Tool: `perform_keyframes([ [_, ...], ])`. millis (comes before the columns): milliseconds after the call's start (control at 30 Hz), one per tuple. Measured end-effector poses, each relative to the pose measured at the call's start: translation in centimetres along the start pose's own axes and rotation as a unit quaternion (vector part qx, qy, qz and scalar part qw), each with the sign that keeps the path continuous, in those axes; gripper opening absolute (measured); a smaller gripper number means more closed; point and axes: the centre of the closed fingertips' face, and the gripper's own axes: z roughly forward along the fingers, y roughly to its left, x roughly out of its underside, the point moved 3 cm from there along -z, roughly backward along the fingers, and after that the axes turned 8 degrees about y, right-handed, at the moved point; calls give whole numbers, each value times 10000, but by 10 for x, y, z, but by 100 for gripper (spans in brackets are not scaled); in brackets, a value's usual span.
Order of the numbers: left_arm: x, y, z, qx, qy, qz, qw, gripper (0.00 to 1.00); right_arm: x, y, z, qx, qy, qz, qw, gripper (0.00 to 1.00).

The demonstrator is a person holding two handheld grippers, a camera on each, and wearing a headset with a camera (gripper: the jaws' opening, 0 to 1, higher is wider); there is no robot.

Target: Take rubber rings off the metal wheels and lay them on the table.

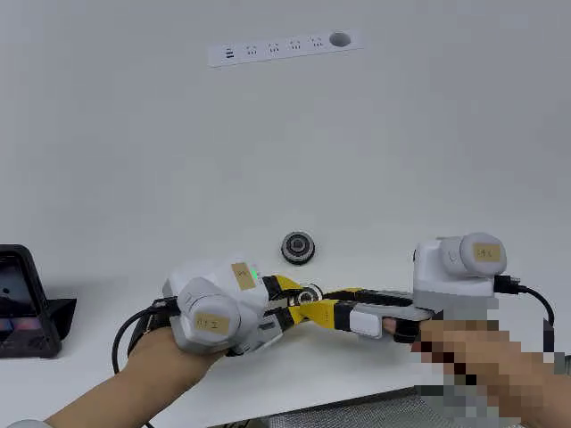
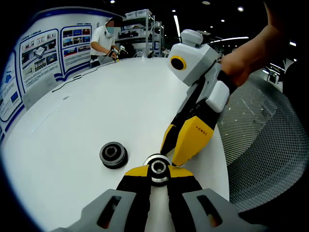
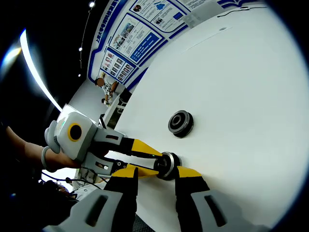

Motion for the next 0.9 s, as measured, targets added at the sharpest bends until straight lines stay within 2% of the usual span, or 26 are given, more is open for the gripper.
perform_keyframes([
  [267,0,0,0,-3,6,0,10000,12,0,-11,-1,264,-33,71,9996,13],
  [367,0,0,0,-2,4,1,10000,12,0,-13,-1,321,-42,51,9995,10],
  [567,0,0,0,-2,2,-1,10000,12,0,-18,-1,414,-50,79,9991,3],
  [733,0,0,0,0,0,-1,10000,12,0,-18,-1,350,-84,213,9991,2],
  [900,0,0,0,0,6,-3,10000,12,0,-18,-1,364,-120,190,9991,2],
])
